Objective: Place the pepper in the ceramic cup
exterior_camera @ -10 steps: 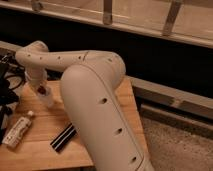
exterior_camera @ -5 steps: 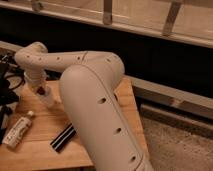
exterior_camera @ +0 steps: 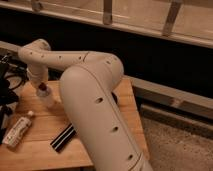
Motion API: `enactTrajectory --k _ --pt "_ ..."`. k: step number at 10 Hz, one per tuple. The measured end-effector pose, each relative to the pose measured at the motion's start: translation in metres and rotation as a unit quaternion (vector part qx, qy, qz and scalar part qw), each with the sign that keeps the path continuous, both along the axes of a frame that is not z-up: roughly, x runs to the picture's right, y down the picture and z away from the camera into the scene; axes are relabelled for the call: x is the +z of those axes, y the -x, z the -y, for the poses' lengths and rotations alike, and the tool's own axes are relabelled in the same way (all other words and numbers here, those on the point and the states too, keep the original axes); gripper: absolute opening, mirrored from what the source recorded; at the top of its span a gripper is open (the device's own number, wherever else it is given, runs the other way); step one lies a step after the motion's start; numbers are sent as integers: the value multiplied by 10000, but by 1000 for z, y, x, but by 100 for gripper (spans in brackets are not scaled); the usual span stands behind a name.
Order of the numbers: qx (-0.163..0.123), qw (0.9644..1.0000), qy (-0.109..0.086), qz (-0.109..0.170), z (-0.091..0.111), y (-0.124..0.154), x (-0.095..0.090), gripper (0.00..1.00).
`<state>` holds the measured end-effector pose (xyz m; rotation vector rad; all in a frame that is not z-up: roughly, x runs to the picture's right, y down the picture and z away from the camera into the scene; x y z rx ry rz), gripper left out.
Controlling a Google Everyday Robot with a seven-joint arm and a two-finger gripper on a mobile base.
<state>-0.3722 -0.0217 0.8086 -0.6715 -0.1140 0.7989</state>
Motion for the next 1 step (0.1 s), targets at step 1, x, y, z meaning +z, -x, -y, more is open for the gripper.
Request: enactTrajectory --k 1 --pt "141 9999 -30 52 4 -1 7 8"
